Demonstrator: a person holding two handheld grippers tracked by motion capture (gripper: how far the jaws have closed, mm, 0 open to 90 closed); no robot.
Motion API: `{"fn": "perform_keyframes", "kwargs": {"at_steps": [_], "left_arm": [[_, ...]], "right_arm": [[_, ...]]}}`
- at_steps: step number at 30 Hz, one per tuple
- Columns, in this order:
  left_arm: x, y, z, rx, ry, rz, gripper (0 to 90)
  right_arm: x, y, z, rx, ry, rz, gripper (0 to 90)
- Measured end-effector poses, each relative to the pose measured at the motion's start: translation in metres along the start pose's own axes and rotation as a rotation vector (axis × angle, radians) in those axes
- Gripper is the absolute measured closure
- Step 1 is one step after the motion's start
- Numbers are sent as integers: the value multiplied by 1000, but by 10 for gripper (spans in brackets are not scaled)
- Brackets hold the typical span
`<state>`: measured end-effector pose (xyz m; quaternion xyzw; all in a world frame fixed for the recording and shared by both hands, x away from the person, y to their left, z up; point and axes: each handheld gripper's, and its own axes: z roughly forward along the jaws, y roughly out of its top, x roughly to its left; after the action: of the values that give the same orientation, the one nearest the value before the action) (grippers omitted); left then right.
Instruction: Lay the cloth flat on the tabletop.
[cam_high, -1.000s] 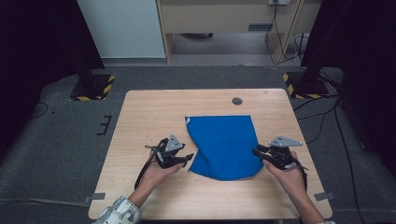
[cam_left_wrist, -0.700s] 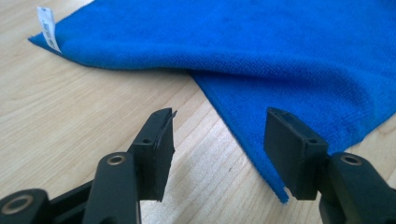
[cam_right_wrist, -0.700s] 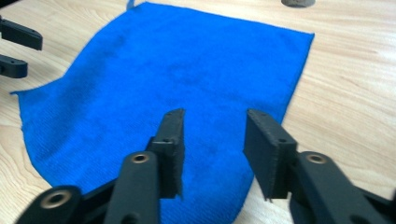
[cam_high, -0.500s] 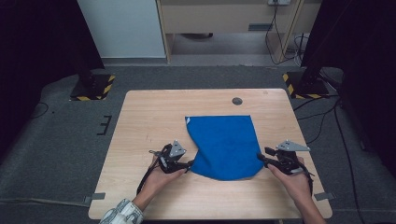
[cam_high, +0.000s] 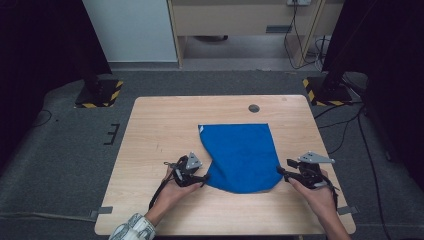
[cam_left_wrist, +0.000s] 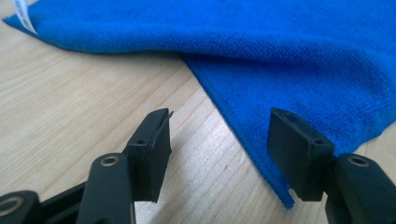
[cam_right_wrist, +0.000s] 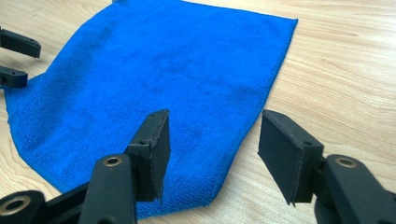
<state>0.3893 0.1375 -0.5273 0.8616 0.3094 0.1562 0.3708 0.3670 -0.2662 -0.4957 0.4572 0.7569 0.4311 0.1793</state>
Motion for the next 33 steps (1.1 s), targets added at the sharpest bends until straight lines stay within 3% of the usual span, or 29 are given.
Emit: {"fn": "perform_keyframes", "kwargs": {"at_steps": [12, 19, 22, 26, 33], "left_arm": [[-5, 0, 2, 18, -26, 4, 409], [-13, 0, 1, 28, -65, 20, 414], [-13, 0, 2, 30, -70, 14, 422], [-14, 0, 1, 29, -92, 20, 503], [-17, 3, 0, 48, -113, 34, 654]], "right_arm": [[-4, -11, -8, 45, 24, 5, 422], [-3, -17, 3, 122, 39, 2, 406], [-4, -18, 8, 149, 59, 24, 419], [-4, -15, 11, 162, 116, 41, 524], [4, -1, 21, 141, 147, 2, 608]]}}
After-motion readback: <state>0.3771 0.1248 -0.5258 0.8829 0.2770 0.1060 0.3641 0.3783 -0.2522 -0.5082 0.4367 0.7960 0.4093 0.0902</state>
